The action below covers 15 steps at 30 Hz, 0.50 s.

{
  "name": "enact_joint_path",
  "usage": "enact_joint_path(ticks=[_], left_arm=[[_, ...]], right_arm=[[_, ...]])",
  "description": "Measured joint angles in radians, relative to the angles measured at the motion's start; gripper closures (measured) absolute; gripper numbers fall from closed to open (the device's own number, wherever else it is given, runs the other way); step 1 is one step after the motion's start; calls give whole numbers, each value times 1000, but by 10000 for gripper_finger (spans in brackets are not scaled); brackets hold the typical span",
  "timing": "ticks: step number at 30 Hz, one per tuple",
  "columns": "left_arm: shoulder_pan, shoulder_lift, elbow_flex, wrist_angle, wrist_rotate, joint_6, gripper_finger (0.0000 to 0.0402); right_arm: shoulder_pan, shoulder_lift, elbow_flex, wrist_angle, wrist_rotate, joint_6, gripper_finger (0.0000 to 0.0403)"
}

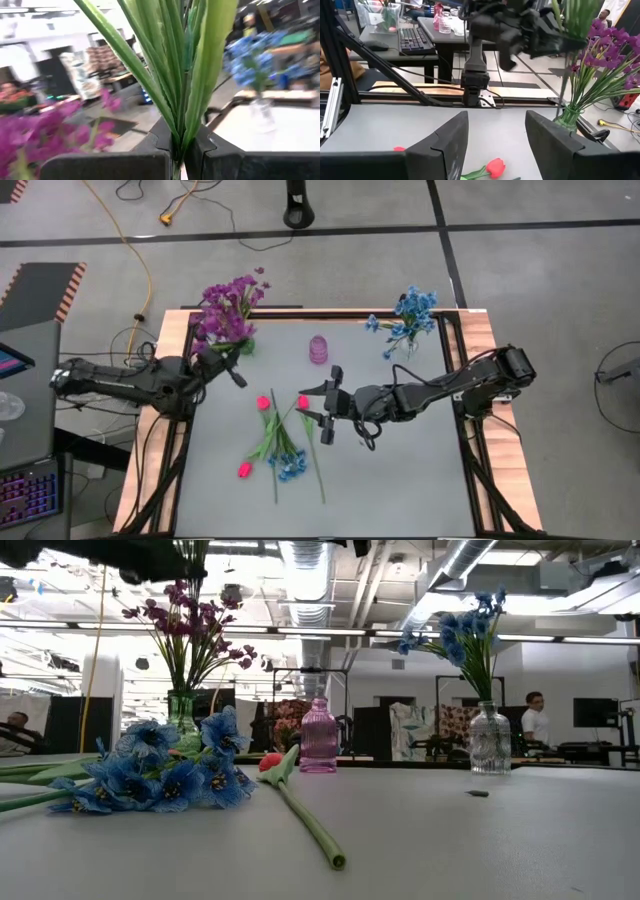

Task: Sort flowers into vase by color
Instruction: Put the purple flowers into the green vase

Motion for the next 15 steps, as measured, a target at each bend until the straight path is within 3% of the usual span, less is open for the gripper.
enact_joint_path(ticks=[7,15], left_arm=[[168,1,-53,67,114,57,399],[257,1,-53,88,123,144,399]], right_arm=[[-2,0,0,-13,0,-1,179],[-2,0,0,-72,0,-2,179]])
